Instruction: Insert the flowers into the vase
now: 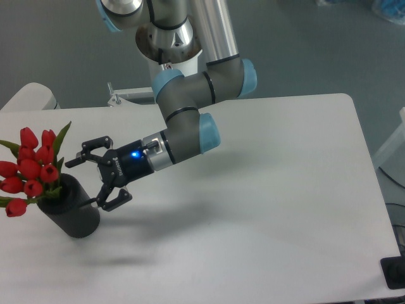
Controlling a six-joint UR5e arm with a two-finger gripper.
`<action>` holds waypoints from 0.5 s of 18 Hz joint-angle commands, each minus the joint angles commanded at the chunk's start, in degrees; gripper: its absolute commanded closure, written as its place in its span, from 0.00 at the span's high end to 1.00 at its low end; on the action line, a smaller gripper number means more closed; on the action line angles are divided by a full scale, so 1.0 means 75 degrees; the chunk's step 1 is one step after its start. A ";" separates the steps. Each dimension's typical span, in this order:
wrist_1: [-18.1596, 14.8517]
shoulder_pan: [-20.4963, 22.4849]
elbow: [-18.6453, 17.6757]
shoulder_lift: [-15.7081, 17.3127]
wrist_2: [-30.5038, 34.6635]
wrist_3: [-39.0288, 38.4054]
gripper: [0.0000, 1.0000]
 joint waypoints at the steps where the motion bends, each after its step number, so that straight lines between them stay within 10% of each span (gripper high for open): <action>1: 0.0000 0.0094 0.0012 0.0058 -0.0011 -0.0012 1.00; 9: -0.0023 0.0891 0.0550 0.0024 0.0012 -0.0186 1.00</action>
